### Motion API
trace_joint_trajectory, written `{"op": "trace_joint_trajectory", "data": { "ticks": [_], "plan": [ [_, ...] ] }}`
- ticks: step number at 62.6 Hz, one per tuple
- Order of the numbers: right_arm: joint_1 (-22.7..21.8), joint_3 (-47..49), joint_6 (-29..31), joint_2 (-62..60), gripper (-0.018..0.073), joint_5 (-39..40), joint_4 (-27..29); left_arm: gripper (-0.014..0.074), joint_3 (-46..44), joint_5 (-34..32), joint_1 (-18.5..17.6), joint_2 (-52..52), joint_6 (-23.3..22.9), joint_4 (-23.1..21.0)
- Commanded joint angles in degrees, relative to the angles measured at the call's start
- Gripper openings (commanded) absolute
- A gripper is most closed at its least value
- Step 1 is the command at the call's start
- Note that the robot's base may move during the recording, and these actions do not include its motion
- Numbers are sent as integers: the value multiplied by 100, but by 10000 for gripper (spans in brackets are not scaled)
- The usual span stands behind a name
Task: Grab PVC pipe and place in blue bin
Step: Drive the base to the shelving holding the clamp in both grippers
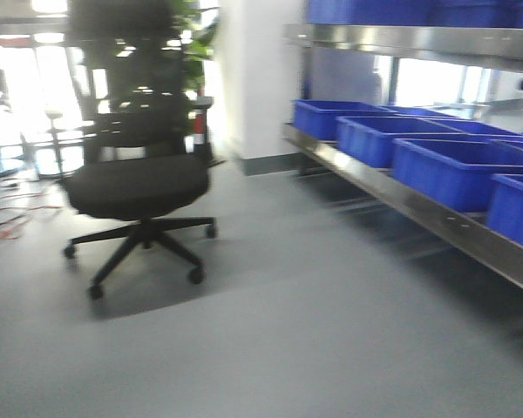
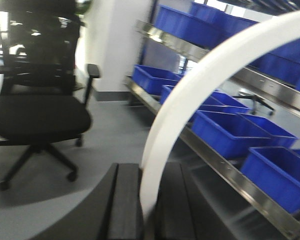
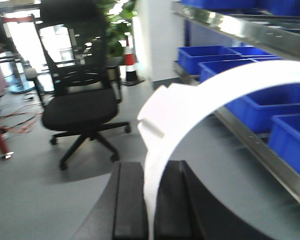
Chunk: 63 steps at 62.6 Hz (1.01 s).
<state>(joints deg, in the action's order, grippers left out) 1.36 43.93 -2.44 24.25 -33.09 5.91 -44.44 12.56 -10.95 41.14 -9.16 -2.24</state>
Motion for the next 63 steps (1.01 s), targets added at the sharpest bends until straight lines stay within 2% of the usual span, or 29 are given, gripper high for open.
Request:
{"op": "trace_joint_trajectory", "data": {
  "ticks": [1,63],
  "plan": [
    [-2,0,45,-22,-168,161,-20,-111,-24,-159,-10,-27,-13,2],
    [-2,0,45,-22,-168,161,-20,-111,-24,-159,-10,-27,-13,2]
  ]
}}
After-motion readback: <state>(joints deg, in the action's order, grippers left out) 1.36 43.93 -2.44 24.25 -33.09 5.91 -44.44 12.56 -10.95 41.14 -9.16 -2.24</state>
